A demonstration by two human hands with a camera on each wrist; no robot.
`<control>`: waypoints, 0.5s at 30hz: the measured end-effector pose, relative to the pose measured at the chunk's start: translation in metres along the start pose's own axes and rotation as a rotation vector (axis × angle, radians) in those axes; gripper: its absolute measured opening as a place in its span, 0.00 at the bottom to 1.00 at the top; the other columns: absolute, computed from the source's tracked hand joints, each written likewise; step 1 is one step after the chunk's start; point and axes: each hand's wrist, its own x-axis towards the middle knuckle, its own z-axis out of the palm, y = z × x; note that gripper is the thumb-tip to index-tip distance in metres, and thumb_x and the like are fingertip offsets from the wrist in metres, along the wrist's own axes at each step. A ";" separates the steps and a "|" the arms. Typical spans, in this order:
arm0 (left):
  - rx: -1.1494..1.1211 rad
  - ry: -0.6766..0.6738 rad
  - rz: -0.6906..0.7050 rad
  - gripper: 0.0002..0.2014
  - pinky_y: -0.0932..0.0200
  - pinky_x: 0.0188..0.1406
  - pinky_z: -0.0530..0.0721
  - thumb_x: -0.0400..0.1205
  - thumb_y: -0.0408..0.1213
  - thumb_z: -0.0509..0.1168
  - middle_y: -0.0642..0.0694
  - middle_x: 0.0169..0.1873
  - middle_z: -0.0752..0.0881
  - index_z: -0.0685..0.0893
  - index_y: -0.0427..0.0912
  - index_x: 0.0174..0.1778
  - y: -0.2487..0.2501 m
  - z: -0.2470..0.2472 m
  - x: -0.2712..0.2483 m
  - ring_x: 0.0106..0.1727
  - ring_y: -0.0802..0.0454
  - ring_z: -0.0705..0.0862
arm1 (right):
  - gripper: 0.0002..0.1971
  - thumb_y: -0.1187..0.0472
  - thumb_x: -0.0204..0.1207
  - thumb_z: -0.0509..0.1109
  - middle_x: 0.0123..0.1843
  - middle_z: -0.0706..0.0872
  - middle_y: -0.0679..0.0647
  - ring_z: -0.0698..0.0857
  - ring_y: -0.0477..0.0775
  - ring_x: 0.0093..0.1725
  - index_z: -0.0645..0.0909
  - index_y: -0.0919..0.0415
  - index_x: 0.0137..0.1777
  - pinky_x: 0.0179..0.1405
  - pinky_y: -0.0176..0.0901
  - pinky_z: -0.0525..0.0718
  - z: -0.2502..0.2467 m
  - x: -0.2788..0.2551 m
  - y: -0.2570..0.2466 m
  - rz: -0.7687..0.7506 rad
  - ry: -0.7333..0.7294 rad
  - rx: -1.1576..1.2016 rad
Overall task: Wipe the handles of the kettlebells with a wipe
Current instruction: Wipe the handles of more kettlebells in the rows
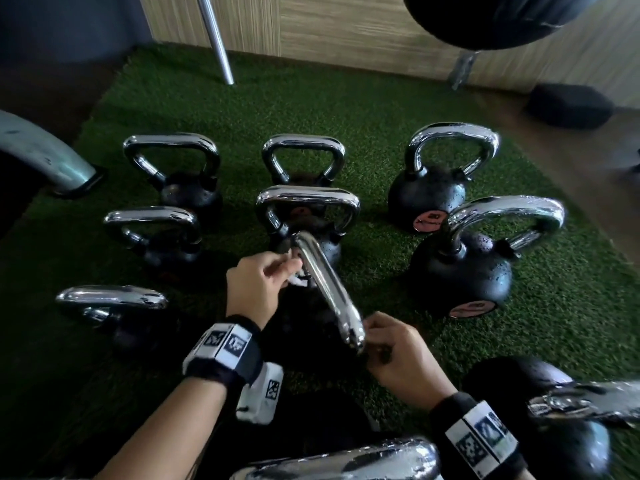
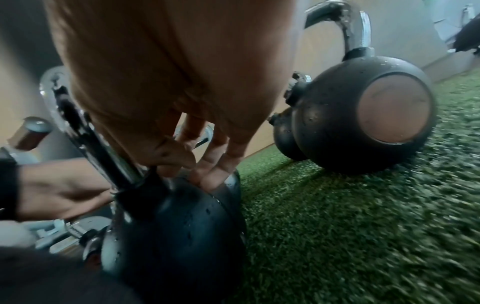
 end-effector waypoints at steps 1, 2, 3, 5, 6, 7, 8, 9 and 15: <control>0.000 -0.009 0.008 0.08 0.50 0.46 0.93 0.79 0.43 0.77 0.51 0.36 0.93 0.94 0.43 0.48 0.003 0.008 0.005 0.38 0.57 0.92 | 0.15 0.73 0.66 0.69 0.44 0.85 0.45 0.86 0.41 0.42 0.90 0.51 0.42 0.40 0.27 0.78 0.003 0.003 -0.005 -0.036 -0.010 -0.004; 0.013 -0.016 0.032 0.07 0.51 0.47 0.93 0.80 0.41 0.77 0.49 0.37 0.93 0.94 0.41 0.48 0.008 0.015 0.008 0.38 0.57 0.92 | 0.17 0.72 0.67 0.69 0.43 0.86 0.46 0.86 0.42 0.42 0.90 0.50 0.45 0.40 0.29 0.79 0.005 0.006 -0.010 -0.060 -0.027 -0.004; 0.043 -0.019 0.074 0.06 0.54 0.47 0.92 0.80 0.39 0.77 0.47 0.38 0.94 0.94 0.40 0.47 0.012 0.020 0.010 0.38 0.59 0.91 | 0.16 0.69 0.68 0.69 0.42 0.86 0.48 0.86 0.44 0.41 0.90 0.48 0.47 0.40 0.31 0.81 0.006 0.012 -0.015 -0.057 -0.048 0.000; 0.103 -0.039 0.121 0.06 0.66 0.45 0.87 0.81 0.39 0.77 0.46 0.39 0.95 0.95 0.40 0.47 0.014 0.024 0.013 0.38 0.66 0.87 | 0.11 0.64 0.71 0.72 0.42 0.86 0.50 0.85 0.47 0.39 0.93 0.48 0.45 0.37 0.33 0.81 0.004 0.025 -0.019 -0.021 -0.059 0.019; 0.122 -0.078 0.094 0.08 0.70 0.44 0.85 0.81 0.43 0.76 0.48 0.40 0.95 0.96 0.43 0.47 0.012 0.021 0.016 0.39 0.67 0.87 | 0.12 0.65 0.70 0.73 0.43 0.86 0.49 0.85 0.47 0.39 0.93 0.47 0.44 0.38 0.29 0.80 0.003 0.032 -0.018 -0.016 -0.038 -0.002; 0.100 -0.146 0.022 0.10 0.69 0.47 0.86 0.80 0.50 0.75 0.50 0.40 0.95 0.96 0.48 0.47 0.008 0.016 0.018 0.41 0.66 0.89 | 0.14 0.66 0.69 0.75 0.45 0.85 0.48 0.84 0.44 0.41 0.92 0.44 0.46 0.41 0.28 0.80 0.001 0.040 -0.017 -0.012 -0.004 -0.048; 0.038 -0.236 -0.056 0.13 0.62 0.54 0.88 0.78 0.56 0.74 0.52 0.41 0.95 0.96 0.53 0.49 0.006 0.011 0.021 0.45 0.63 0.91 | 0.15 0.65 0.69 0.77 0.50 0.84 0.46 0.84 0.41 0.46 0.90 0.42 0.49 0.49 0.30 0.83 -0.003 0.049 -0.016 0.016 0.026 -0.089; -0.022 -0.308 -0.100 0.14 0.56 0.61 0.88 0.76 0.59 0.74 0.53 0.44 0.95 0.95 0.57 0.50 0.003 0.007 0.022 0.50 0.61 0.92 | 0.16 0.60 0.69 0.81 0.55 0.84 0.44 0.84 0.39 0.53 0.89 0.43 0.55 0.57 0.36 0.85 -0.006 0.057 -0.014 0.074 0.037 -0.105; 0.140 -0.228 0.112 0.18 0.79 0.52 0.81 0.77 0.43 0.80 0.53 0.50 0.94 0.92 0.49 0.62 0.006 0.007 0.018 0.45 0.76 0.88 | 0.55 0.26 0.53 0.85 0.74 0.84 0.37 0.82 0.37 0.72 0.74 0.42 0.83 0.78 0.50 0.80 -0.005 0.075 0.014 0.424 -0.246 0.091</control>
